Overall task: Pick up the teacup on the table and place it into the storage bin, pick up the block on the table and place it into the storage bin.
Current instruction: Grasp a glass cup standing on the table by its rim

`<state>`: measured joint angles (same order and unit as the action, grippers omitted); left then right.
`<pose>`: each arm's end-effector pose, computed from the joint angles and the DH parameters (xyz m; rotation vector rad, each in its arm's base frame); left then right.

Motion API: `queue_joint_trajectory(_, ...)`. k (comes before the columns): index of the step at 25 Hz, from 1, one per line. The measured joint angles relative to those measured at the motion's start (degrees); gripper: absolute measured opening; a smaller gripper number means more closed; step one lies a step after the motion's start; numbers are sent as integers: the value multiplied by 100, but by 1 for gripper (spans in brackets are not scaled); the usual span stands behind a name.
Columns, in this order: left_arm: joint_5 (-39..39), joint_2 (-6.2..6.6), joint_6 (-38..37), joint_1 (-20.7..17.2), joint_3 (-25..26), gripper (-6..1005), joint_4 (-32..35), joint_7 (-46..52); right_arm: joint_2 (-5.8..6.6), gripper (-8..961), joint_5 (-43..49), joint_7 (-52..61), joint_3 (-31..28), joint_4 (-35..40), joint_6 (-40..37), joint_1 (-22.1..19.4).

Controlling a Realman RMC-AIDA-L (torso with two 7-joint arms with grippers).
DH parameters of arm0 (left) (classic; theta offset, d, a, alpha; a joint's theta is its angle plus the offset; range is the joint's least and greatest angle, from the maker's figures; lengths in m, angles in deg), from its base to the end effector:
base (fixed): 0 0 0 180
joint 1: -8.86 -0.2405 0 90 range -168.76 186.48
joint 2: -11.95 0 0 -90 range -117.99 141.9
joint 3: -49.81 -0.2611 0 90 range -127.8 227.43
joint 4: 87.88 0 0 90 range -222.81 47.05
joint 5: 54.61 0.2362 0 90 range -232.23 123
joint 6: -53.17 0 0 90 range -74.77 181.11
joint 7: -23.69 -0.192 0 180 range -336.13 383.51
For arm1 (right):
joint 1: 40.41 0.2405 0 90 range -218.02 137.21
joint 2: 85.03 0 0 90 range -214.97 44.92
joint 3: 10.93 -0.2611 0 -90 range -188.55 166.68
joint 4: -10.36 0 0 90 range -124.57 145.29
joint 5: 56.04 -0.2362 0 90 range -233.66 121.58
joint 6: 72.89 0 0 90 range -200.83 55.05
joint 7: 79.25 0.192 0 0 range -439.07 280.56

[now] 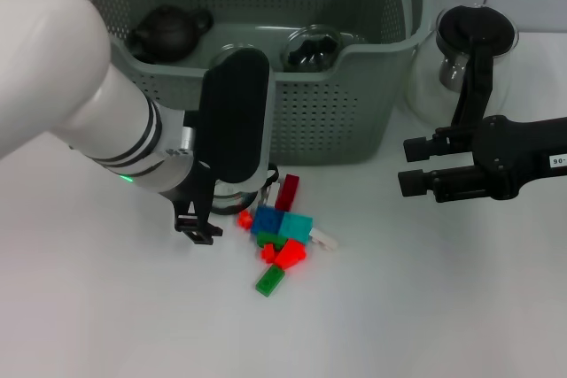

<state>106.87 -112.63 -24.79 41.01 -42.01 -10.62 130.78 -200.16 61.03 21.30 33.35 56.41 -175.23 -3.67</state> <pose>-0.1920 0.3901 -0.0959 -2.7292 0.3004 0.8419 0.2069 0.3745 -0.0069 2.9840 -0.7615 -0.6184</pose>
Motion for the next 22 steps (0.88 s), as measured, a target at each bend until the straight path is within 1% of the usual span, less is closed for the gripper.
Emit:
queue_joint_trajectory(17,74,19,-13,309,-363,766,-502,211,-9,689,0,-21,-52,0,5,-27)
queue_joint_trajectory(22,128,7,-18,334,-406,763,-539,225,-9,689,1,-30,-52,-1,36,-24)
